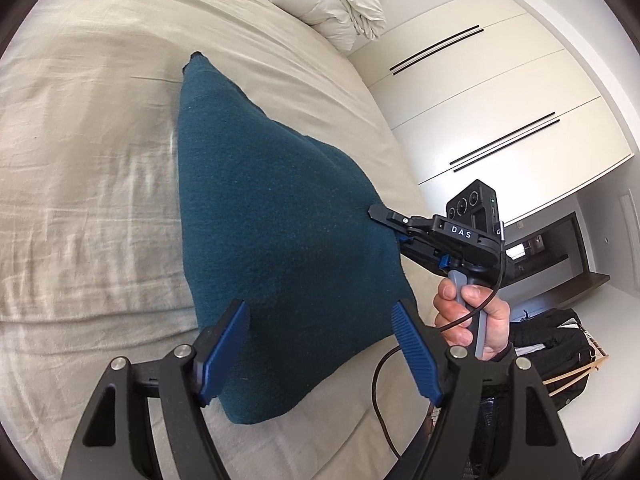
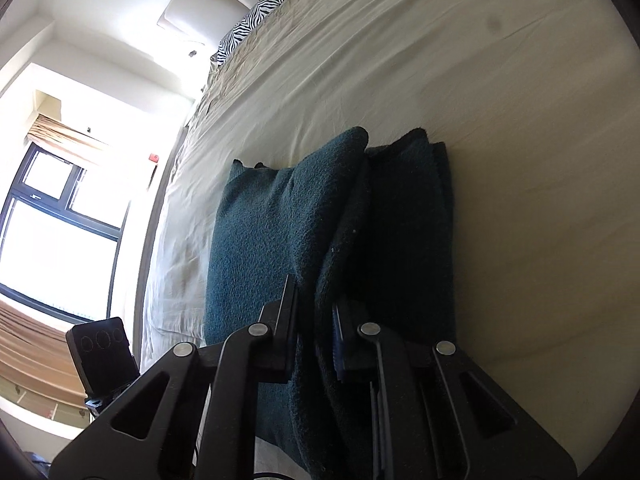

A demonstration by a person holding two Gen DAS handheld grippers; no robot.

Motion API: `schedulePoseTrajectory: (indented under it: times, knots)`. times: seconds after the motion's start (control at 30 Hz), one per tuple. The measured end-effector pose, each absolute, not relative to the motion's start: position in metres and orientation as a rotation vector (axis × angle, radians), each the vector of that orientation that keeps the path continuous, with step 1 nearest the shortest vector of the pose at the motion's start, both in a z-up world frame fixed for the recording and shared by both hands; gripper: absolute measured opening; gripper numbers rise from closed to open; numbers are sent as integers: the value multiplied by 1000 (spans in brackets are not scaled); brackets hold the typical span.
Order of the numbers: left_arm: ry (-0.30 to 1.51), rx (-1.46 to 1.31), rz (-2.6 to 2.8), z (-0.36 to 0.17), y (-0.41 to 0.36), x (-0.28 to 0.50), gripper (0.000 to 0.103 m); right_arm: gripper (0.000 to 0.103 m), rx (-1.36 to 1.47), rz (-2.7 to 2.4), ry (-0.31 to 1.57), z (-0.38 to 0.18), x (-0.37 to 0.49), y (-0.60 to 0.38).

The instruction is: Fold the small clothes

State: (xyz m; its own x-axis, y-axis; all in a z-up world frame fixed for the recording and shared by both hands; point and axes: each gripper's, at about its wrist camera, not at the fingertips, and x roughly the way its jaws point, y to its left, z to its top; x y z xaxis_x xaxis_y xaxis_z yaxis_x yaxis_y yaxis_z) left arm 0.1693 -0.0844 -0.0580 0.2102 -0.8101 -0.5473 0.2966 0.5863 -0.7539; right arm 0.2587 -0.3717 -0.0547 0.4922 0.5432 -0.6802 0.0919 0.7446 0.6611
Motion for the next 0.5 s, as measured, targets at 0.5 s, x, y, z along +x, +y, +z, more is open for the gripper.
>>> schedulePoseTrajectory:
  times: [0.5]
  knots:
    - [1103,-530,-812,-61,-102,193,75,12,780,250,1053,-83,221,-405]
